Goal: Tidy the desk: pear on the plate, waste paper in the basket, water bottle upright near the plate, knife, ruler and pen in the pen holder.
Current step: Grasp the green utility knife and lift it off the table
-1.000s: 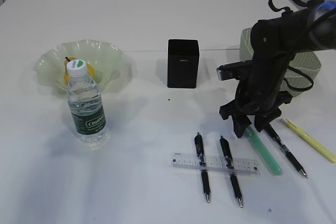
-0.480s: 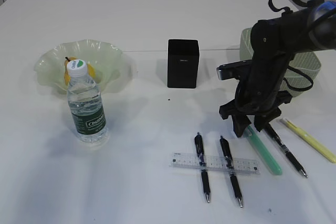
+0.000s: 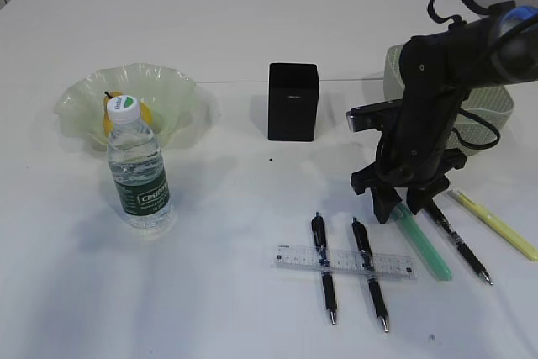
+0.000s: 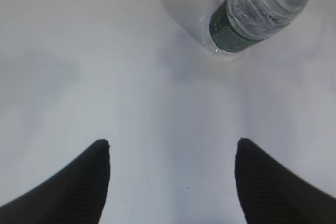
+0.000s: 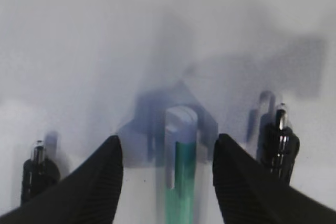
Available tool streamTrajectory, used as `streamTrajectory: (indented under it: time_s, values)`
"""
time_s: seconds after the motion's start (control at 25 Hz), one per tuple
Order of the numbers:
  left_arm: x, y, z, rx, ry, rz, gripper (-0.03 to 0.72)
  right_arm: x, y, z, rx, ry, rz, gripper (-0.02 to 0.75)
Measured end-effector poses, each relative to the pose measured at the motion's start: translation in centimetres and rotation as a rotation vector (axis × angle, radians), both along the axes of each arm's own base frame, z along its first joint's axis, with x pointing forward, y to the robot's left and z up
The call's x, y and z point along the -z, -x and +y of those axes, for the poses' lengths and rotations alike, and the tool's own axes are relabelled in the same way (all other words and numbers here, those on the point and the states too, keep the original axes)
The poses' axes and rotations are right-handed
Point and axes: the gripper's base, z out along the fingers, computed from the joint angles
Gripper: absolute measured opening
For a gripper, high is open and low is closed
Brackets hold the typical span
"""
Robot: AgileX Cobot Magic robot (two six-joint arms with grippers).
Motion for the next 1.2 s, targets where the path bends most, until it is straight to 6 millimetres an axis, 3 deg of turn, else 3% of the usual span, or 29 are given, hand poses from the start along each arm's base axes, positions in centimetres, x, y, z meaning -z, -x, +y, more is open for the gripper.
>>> streamTrajectory:
  time_s: [0.2, 0.64, 1.2]
  values:
    - [0.0, 0.0, 0.0, 0.0, 0.0, 0.0, 0.527, 0.16, 0.0, 0.0, 0.0, 0.001, 0.004, 0.366]
    - [0.0, 0.0, 0.0, 0.0, 0.0, 0.0, 0.527, 0.2, 0.0, 0.0, 0.0, 0.001, 0.005, 0.139]
    - [0.0, 0.0, 0.0, 0.0, 0.0, 0.0, 0.527, 0.15, 0.13, -0.06, -0.002, 0.009, 0.022, 0.123]
